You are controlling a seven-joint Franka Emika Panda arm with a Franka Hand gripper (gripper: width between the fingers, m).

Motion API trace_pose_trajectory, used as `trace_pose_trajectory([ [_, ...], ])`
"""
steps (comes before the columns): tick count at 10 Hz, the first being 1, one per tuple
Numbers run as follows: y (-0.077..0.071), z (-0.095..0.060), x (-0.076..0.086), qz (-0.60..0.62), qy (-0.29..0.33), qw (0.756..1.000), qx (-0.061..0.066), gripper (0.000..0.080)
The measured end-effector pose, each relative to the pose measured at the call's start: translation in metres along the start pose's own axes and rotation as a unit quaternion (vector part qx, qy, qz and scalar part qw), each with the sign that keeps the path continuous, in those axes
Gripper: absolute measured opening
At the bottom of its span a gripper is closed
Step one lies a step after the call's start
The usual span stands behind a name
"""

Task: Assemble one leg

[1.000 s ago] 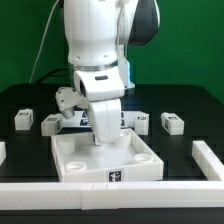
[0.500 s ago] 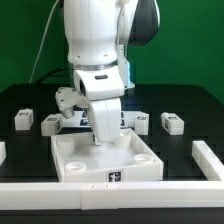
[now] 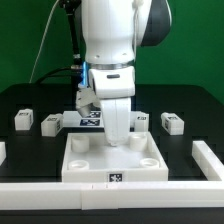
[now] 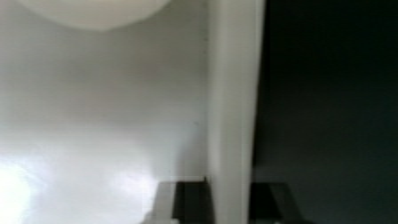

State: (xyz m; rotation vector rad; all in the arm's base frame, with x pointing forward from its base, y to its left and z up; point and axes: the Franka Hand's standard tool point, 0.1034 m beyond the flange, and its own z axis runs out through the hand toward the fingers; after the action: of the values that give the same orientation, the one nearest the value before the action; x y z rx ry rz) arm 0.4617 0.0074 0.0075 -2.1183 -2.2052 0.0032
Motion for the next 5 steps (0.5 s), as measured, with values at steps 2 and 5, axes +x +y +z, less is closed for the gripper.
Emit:
trace_pose_trajectory([
  [2,0.008,0.001,0.03,0.024,0.006,1.0,-0.005,0.0064],
  [5,0.025,0.001,0.061,0.032,0.01,0.999,-0.012,0.0064],
])
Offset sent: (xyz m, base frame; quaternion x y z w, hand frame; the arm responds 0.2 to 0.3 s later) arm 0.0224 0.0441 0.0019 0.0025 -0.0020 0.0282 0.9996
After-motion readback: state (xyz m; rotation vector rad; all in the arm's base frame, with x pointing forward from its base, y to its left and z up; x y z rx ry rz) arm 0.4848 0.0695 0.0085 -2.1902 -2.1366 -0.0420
